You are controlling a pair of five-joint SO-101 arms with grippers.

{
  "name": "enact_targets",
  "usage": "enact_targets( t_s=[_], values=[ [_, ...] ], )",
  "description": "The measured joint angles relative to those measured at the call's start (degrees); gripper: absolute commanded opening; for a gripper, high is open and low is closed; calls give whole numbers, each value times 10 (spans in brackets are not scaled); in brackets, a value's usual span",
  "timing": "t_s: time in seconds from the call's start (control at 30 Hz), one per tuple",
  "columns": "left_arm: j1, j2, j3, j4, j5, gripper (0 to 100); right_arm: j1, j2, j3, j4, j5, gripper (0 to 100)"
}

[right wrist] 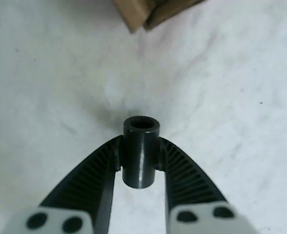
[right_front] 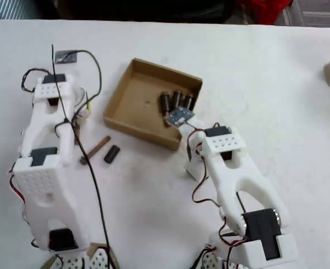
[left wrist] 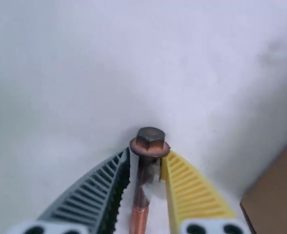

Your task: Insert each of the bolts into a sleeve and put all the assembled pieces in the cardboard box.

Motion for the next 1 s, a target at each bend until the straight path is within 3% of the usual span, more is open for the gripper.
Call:
enact_targets(
  t_s=[0.3,0.47,1.0],
  values=[
    [0,0,0,0,41,146,0,0,0,0,0,17],
    [0,0,0,0,44,15,0,0,0,0,0,17],
    [15,84,-133,66,47,21,0,0,0,0,0,17]
  ],
)
